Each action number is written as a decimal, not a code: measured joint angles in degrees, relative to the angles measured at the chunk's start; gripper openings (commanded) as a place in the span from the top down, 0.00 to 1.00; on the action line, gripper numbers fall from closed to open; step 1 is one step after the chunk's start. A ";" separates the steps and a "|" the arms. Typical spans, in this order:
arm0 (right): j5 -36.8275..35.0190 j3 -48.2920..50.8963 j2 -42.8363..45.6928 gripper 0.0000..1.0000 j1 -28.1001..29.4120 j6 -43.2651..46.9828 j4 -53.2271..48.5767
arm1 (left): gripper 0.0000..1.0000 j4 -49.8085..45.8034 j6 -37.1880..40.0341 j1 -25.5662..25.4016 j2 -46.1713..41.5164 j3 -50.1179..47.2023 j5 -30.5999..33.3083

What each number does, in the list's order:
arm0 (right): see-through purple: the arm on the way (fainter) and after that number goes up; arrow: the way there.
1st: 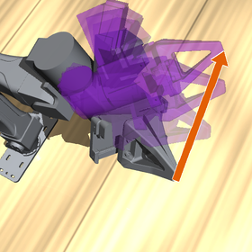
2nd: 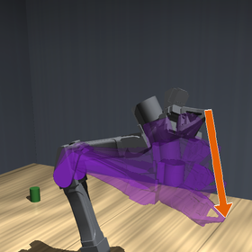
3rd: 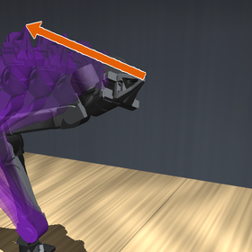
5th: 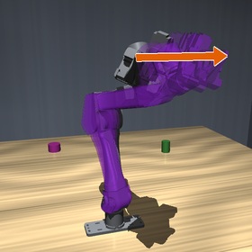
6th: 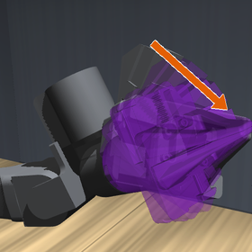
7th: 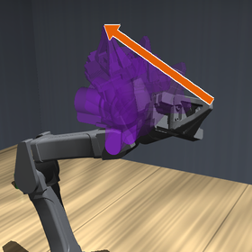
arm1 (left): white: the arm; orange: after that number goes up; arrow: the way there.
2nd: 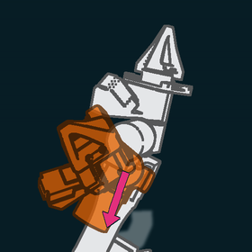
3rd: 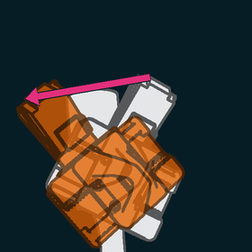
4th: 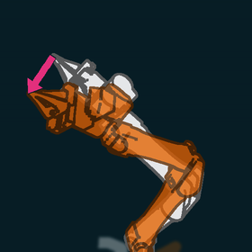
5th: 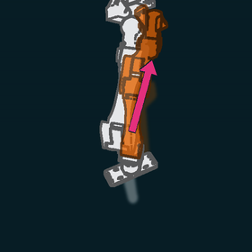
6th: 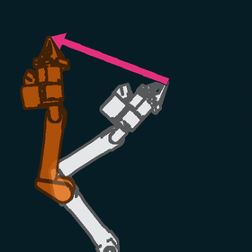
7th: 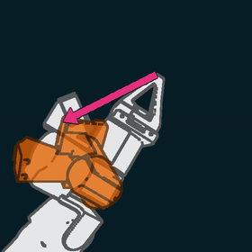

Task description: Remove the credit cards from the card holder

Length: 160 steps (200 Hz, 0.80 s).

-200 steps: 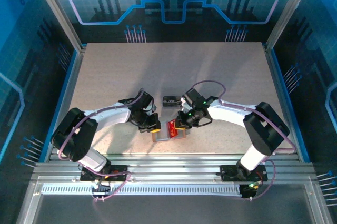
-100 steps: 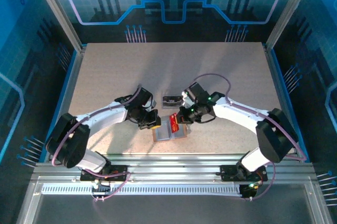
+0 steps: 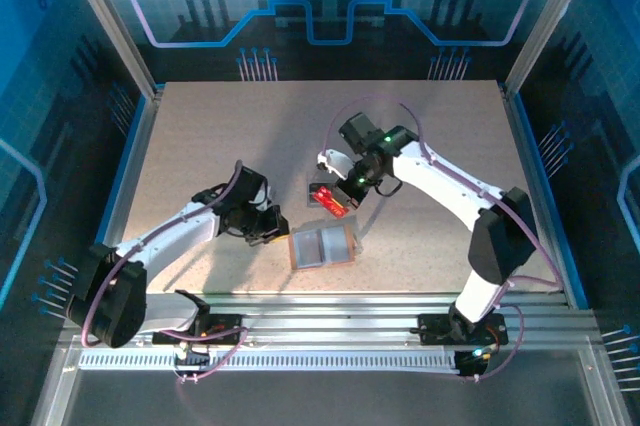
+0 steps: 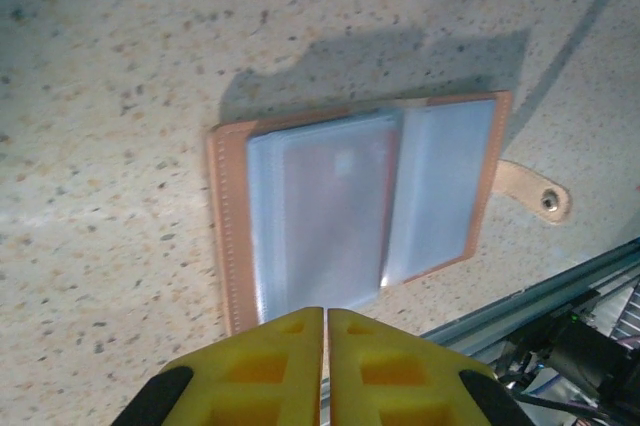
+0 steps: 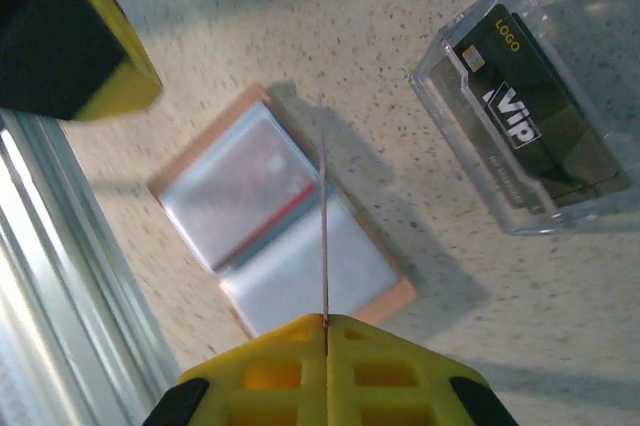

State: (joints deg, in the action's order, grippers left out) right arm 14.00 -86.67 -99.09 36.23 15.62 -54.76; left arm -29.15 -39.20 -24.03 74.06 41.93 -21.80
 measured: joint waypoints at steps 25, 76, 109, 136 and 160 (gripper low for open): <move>-2.03 -6.29 -2.86 1.00 -1.03 12.28 -4.50 | 0.87 -1.20 0.39 0.83 -2.12 -1.86 0.20; -8.04 -23.32 -12.09 1.00 -1.18 27.76 -12.83 | 0.87 -2.29 0.42 1.53 -5.99 -4.28 0.98; -9.68 -34.23 -21.05 1.00 -1.49 32.06 -18.58 | 0.87 -2.60 0.37 1.81 -7.45 -5.03 1.07; -10.21 -41.94 -26.62 1.00 -2.21 33.46 -22.67 | 0.87 -2.95 0.35 1.81 -8.39 -5.27 1.09; -10.51 -46.10 -29.79 1.00 -2.89 33.97 -24.59 | 0.87 -3.45 0.33 1.81 -8.83 -5.38 1.14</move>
State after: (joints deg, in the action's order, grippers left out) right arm 3.49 -132.77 -128.88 33.34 49.58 -79.35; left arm -32.60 -38.87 -22.22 65.23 36.56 -20.67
